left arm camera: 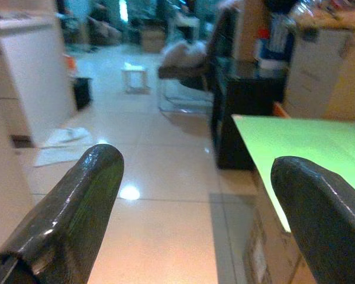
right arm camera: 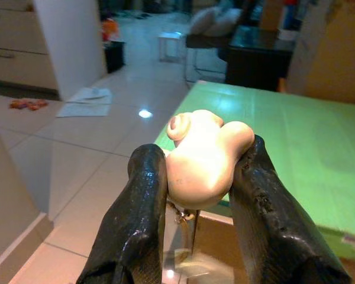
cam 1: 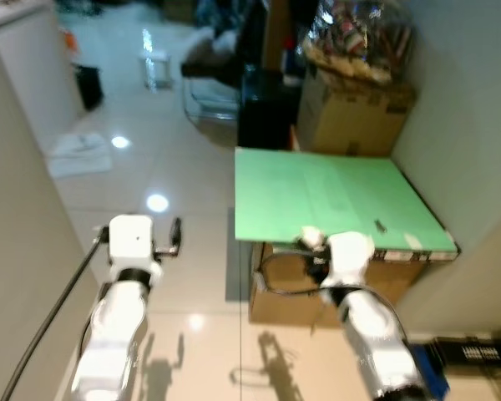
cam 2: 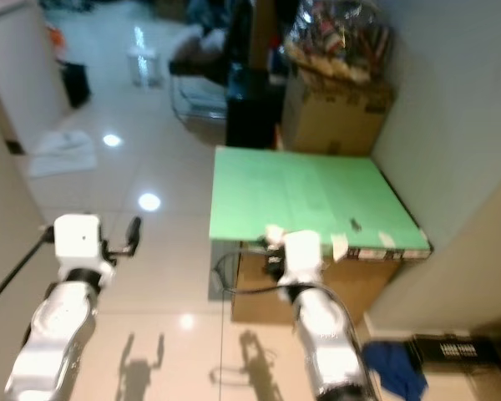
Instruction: Hang keys on a hook
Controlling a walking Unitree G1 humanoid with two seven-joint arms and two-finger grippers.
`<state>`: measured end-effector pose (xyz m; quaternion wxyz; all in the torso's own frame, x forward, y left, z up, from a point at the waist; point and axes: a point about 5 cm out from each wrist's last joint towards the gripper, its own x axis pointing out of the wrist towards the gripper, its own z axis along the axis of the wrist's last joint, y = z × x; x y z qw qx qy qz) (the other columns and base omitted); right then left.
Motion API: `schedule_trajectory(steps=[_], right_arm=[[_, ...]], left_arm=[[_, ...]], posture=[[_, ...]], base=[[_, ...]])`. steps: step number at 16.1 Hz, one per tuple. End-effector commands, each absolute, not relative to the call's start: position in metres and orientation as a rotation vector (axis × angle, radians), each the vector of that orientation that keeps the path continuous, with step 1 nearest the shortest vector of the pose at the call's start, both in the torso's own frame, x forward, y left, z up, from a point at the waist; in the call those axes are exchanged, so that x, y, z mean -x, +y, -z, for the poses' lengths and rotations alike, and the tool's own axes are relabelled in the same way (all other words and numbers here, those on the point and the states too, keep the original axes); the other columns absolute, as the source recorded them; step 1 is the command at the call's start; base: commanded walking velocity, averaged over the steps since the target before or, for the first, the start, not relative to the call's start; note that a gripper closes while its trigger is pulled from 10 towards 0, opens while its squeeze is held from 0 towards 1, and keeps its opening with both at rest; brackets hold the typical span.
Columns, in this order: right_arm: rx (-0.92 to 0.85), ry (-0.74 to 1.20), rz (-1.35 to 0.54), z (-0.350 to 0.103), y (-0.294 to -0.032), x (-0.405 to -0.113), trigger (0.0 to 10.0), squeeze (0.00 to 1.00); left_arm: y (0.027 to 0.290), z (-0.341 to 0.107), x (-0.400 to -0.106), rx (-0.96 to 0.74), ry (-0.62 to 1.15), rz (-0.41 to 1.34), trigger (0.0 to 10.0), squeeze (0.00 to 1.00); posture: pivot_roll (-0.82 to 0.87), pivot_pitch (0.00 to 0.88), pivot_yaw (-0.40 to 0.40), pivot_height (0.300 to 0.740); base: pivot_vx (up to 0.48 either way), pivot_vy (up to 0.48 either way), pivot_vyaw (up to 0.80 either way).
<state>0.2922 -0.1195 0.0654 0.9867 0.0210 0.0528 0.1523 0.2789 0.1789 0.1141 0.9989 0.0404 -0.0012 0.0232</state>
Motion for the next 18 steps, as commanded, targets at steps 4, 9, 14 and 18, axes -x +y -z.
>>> schedule_trajectory(steps=[4, 9, 14, 18], right_arm=[[-0.046, 0.114, -0.266, -0.065, -0.133, -0.296, 0.0, 0.0], [-0.061, 0.009, -0.216, -0.084, -0.141, -0.302, 0.0, 0.0], [-0.058, 0.066, -0.254, -0.069, -0.134, -0.293, 0.0, 0.0], [-0.07, 0.108, -0.279, -0.061, -0.132, -0.288, 0.0, 0.0]], left_arm=[[0.178, -0.098, -0.282, -0.141, 0.108, -0.091, 10.0, 0.0], [0.184, -0.08, -0.278, -0.134, 0.202, -0.098, 10.0, 0.0], [0.184, -0.092, -0.284, -0.13, 0.116, -0.07, 10.0, 0.0], [0.182, -0.095, -0.287, -0.114, 0.109, -0.073, 10.0, 0.0]], posture=[[0.01, 0.0, -0.067, 0.74], [-0.01, 0.0, -0.03, 0.74], [-0.02, 0.0, -0.028, 0.74], [-0.02, 0.0, -0.035, 0.74]], base=[[0.0, -0.48, 0.57], [0.0, -0.48, 0.52], [0.0, -0.096, 0.51], [0.0, 0.0, 0.51]])
